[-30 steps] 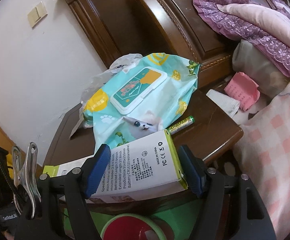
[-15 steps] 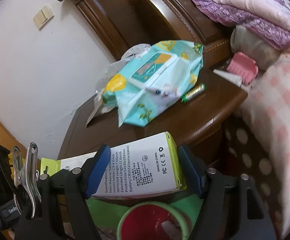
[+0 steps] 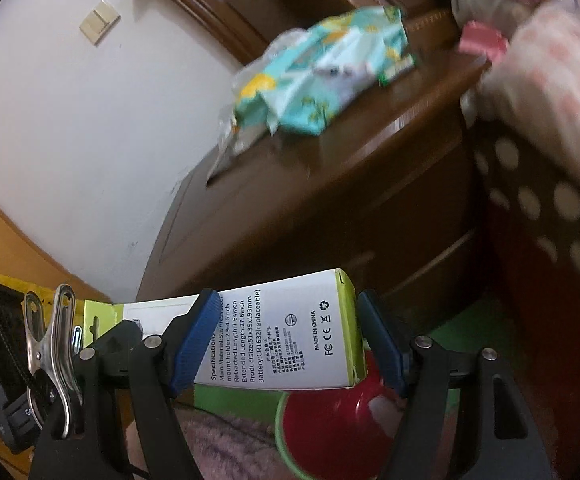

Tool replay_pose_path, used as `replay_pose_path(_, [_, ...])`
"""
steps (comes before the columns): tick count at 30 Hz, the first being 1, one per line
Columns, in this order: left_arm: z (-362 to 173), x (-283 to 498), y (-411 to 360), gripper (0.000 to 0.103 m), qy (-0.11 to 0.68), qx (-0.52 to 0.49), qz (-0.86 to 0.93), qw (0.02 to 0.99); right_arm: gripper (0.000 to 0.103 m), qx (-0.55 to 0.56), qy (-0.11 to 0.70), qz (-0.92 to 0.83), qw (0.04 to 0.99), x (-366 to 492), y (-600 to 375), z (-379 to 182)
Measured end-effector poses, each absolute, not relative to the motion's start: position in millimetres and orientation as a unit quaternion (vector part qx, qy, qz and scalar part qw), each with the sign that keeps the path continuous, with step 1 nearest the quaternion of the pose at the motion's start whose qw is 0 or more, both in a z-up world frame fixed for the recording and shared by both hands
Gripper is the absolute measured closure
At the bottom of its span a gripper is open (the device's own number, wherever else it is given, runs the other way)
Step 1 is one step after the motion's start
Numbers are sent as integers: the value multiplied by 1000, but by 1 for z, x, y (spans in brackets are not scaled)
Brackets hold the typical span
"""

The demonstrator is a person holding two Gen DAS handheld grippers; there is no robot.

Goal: Collect trash
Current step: 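Lift the box with the right tool and carry it over the red bin, then open the right tool over the bin to drop the box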

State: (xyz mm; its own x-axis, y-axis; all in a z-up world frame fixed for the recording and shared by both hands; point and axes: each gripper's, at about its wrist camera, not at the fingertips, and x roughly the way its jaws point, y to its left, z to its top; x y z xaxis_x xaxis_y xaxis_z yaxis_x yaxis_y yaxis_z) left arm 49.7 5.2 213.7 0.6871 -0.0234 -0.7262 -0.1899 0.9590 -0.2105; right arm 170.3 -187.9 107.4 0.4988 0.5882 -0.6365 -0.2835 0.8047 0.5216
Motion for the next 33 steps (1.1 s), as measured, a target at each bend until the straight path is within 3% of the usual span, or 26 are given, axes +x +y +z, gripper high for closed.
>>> replay_pose_path(9, [181,20,9,41,416,-105,63,901,31,225,483,257,806,150,-181,51])
replay_pose_path(33, [93,10,29,41,518,-105,74,846,31,207,614,213,731,151,-152,-65])
